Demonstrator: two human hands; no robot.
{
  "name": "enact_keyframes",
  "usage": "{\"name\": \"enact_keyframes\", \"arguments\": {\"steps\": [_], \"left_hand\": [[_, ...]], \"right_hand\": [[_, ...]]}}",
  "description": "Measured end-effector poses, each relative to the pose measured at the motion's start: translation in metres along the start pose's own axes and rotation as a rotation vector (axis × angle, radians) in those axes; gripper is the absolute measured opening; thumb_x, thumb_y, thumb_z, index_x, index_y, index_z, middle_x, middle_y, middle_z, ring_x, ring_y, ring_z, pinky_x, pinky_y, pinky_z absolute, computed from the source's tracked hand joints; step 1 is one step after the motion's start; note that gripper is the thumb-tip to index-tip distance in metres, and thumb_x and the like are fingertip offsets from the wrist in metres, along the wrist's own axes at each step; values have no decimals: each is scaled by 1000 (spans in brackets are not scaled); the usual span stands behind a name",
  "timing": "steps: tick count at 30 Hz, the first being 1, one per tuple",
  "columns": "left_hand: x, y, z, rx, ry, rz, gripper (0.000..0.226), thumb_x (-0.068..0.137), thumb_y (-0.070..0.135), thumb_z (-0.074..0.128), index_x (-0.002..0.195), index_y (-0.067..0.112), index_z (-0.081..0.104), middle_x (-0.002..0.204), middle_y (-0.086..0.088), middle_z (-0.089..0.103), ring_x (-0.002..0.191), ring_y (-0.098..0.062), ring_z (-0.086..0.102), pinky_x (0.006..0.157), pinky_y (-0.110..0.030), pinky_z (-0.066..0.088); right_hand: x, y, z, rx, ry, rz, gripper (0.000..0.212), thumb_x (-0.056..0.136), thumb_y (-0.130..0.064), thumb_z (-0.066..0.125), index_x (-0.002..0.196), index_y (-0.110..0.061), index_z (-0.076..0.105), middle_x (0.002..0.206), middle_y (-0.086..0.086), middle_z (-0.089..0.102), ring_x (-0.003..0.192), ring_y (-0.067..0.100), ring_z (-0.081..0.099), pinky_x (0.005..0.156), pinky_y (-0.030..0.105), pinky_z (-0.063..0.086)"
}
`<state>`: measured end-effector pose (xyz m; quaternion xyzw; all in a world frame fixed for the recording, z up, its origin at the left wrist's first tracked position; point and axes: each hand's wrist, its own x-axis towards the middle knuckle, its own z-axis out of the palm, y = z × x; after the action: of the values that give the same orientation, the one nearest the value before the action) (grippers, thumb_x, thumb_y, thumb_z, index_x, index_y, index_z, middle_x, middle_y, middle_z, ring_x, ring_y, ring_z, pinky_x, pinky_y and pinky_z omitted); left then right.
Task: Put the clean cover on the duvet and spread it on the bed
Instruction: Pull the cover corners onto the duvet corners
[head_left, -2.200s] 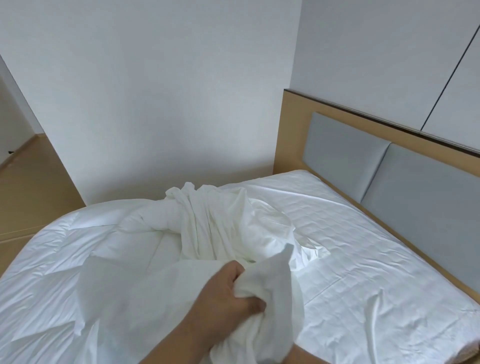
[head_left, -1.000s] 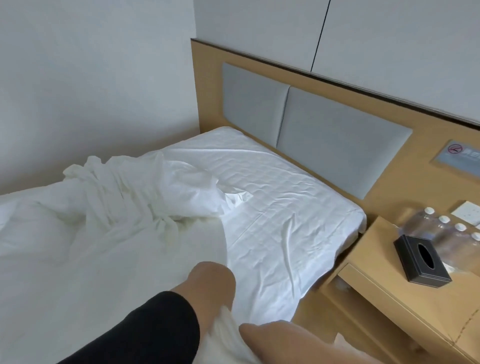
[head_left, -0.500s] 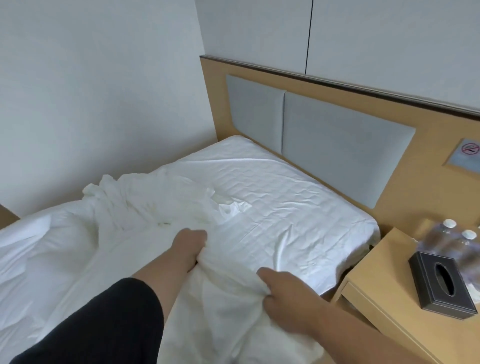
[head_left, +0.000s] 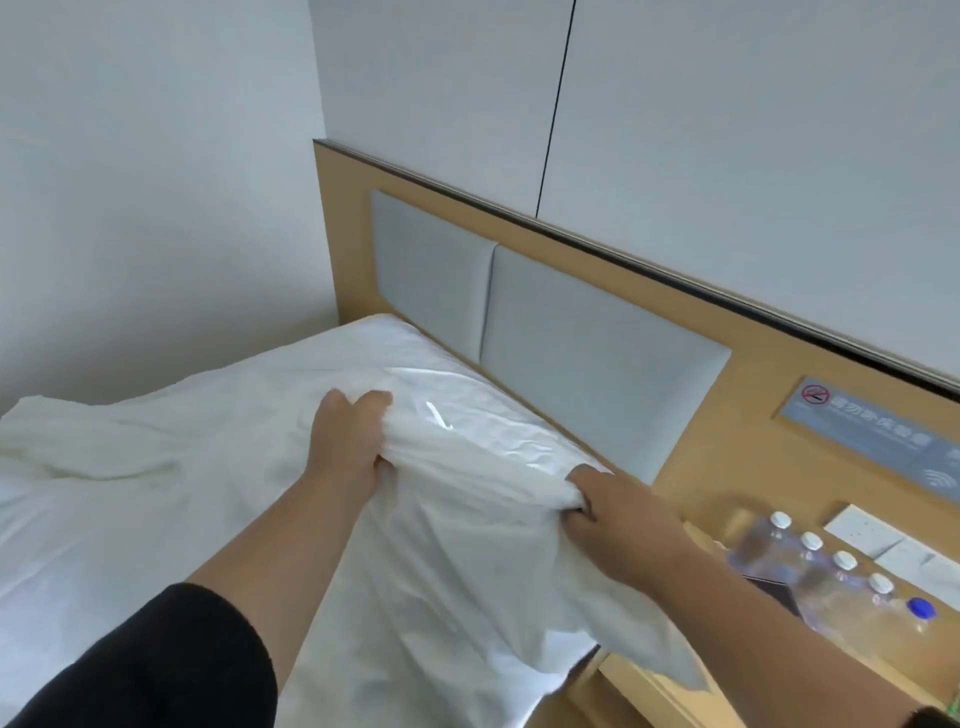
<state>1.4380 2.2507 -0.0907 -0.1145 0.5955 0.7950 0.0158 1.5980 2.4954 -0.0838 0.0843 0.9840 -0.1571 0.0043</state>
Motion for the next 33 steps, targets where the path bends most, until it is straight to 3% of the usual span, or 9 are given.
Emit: {"name": "enact_keyframes", "arguments": {"steps": [2,5,9,13,18,22,27,31,33], "left_hand": [[19,-21,-8,26,45,-25,24,77,24,73,85,15,52,87,-5,58,79,-25,60,65,-34,50],[46,-38,-7,54,56,-56,20,83,20,73,81,17,53,82,-2,60,74,-21,61,62,-30,50],[83,-46,21,43,54,-70,23,85,19,74,79,19,52,85,-2,61,78,-21,62,70,-34,52],[121,-62,73,84,65,-78,23,86,14,73,85,17,50,92,-8,58,81,-23,60,68,-36,50],[173,-73,180,192,68,-73,26,88,13,72,86,17,46,90,-5,56,77,-21,59,51,-26,52],[205,-70,297,257,-26,-56,28,87,18,73,89,20,45,92,-2,52,81,-19,57,60,-30,53],[230,-72,405,249,-356,1,16,90,6,65,103,6,55,92,-12,64,77,-24,65,75,-42,59],[220,-112,385,582,-428,-4,16,93,6,62,100,20,60,85,-2,66,68,-12,63,69,-32,55],[200,-151,332,758,-454,-137,9,96,10,61,95,18,63,80,1,68,66,-9,64,66,-30,53]], "right_hand": [[9,1,25,29,-68,-9,6,95,-32,46,95,-26,48,92,-8,61,89,18,58,70,35,43],[28,7,44,112,-140,-20,11,97,-36,45,99,-26,50,92,-7,62,88,19,60,81,40,49],[70,33,48,151,-148,-5,19,96,-46,49,91,-28,44,82,-9,59,81,18,58,72,37,46],[125,86,48,200,-94,30,25,97,-45,55,90,-22,48,79,-7,61,79,20,58,68,36,41],[209,173,33,217,-2,34,25,100,-43,53,91,-20,54,82,-7,62,79,22,55,64,32,29],[277,260,-12,177,123,136,22,101,-39,50,96,-19,56,85,1,65,80,29,60,64,36,42],[339,356,-47,144,290,306,29,103,-43,46,85,-21,46,69,-6,49,59,12,44,50,27,28],[351,389,12,125,122,419,30,103,-44,45,85,-21,41,74,-1,52,61,21,46,56,34,34],[355,392,54,141,-57,448,23,102,-40,49,102,-17,46,90,9,61,77,33,55,69,37,40]]}}
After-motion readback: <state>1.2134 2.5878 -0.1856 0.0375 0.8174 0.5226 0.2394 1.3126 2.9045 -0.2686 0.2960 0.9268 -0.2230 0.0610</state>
